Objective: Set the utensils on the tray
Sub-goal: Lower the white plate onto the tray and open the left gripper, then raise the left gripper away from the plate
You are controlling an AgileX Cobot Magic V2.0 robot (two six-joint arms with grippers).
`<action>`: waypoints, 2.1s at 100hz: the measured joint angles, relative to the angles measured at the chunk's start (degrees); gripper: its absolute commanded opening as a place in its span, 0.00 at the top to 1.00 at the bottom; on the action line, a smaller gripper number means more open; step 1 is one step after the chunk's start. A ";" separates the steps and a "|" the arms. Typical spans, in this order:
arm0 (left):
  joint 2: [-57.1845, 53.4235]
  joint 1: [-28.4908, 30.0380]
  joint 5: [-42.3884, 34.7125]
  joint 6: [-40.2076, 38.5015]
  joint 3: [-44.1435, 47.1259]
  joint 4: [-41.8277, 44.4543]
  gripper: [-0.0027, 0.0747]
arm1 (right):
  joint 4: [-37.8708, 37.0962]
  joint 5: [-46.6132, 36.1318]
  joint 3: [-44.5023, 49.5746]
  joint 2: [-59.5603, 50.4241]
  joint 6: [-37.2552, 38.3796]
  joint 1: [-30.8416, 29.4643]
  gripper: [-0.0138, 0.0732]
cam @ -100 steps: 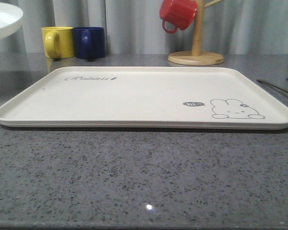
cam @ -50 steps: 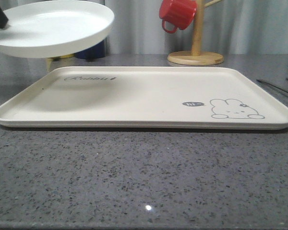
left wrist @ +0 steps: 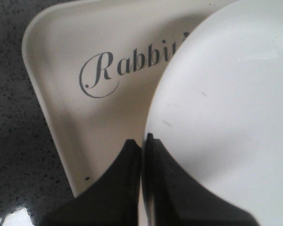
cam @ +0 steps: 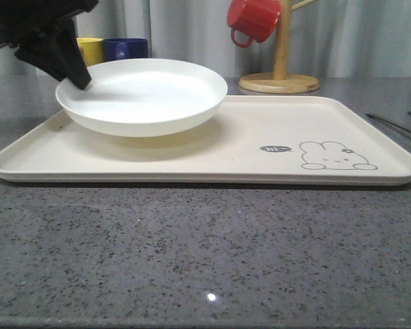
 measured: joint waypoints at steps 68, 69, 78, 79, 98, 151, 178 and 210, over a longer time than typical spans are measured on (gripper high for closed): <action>3.58 0.00 -0.90 -0.13 -0.09 0.71 0.74 | 0.00 0.00 0.00 0.00 0.00 0.00 0.92; 3.58 0.00 -0.90 -0.13 -0.09 0.71 0.72 | 0.00 0.00 0.00 0.00 0.00 0.00 0.92; 3.58 0.00 -1.00 -0.13 -0.09 0.71 0.55 | 0.00 0.00 0.00 0.00 0.00 0.00 0.92; 3.58 0.00 -1.01 -0.13 -0.09 0.71 0.53 | 0.00 0.00 0.00 0.00 0.00 0.00 0.92; 3.58 0.00 -2.59 -0.13 -0.09 0.71 0.46 | 0.00 0.00 0.00 0.00 0.00 0.00 0.92; -13.99 0.00 -17.15 -0.19 9.86 3.08 0.46 | 0.00 0.00 0.00 0.00 0.00 0.00 0.92; -34.95 2.63 -29.96 -0.19 29.03 4.27 0.46 | 0.00 0.00 0.00 0.00 0.00 0.00 0.92; -61.62 4.46 -37.90 -0.19 49.44 4.27 0.46 | 0.00 0.00 0.00 0.00 0.00 0.00 0.92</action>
